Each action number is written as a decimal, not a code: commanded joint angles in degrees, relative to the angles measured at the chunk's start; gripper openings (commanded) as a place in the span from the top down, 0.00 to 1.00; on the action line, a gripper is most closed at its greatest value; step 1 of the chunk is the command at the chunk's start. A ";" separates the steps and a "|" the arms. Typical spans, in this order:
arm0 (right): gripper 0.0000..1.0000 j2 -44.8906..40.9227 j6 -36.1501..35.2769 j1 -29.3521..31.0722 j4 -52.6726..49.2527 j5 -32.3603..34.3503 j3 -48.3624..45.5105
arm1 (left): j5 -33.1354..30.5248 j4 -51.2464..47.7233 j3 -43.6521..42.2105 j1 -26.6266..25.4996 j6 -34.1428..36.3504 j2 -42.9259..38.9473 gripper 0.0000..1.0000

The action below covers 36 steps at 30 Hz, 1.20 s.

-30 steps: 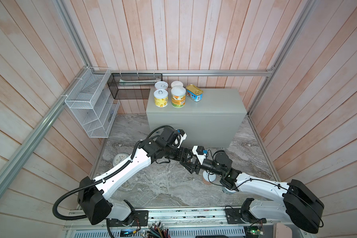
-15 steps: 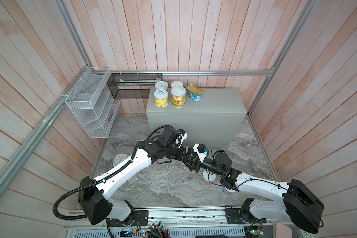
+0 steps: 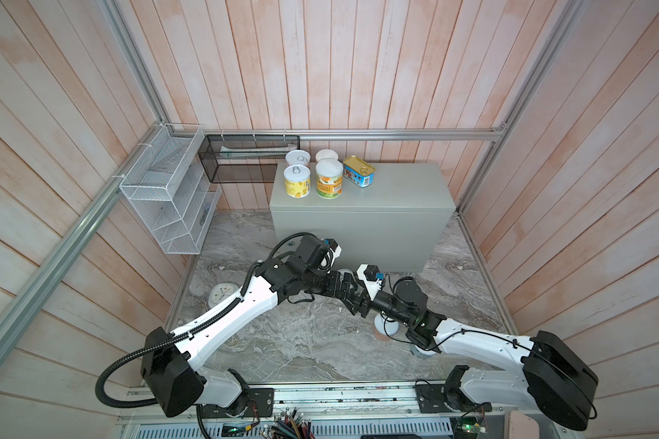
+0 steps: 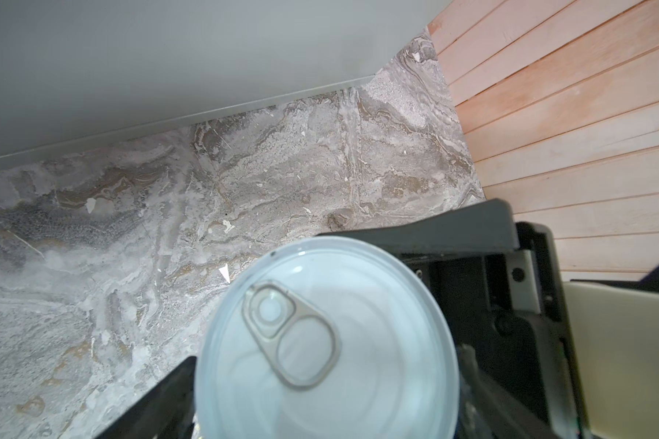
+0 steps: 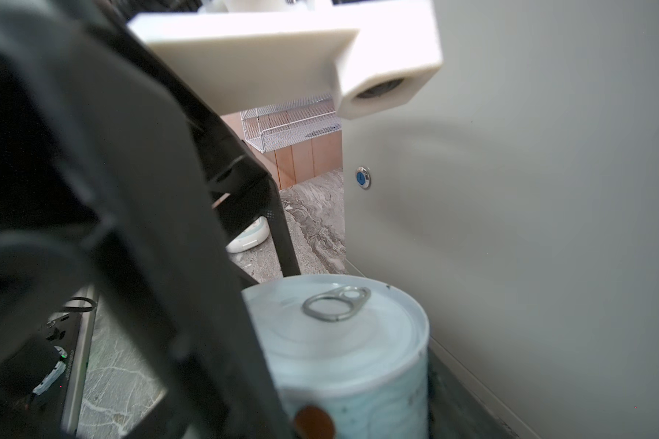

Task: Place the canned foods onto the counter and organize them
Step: 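Carry the can toward the right gripper while the right gripper closes on it, then open the left gripper and draw it back while the right gripper lifts the can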

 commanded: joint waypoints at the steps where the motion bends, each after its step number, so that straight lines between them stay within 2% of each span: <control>1: 0.41 -1.79 0.65 -0.44 3.52 2.72 1.18 | -2.15 -0.79 -1.37 0.38 0.83 -2.70 0.00; 13: 0.42 -7.40 3.48 -0.46 -1.60 10.68 0.83 | -8.67 2.96 -7.34 3.19 0.29 -12.99 0.00; 23: 0.42 -15.61 5.01 -0.47 -15.55 16.45 3.82 | -13.20 10.33 -18.70 3.28 -2.22 -20.83 0.00; 32: 0.41 -21.96 6.44 -0.96 -23.36 18.31 7.44 | -12.08 14.10 -23.05 3.24 -3.05 -21.16 0.00; 36: 0.39 -22.82 7.02 -1.84 -25.88 16.78 11.08 | -11.60 13.95 -24.14 3.19 -4.65 -22.47 0.00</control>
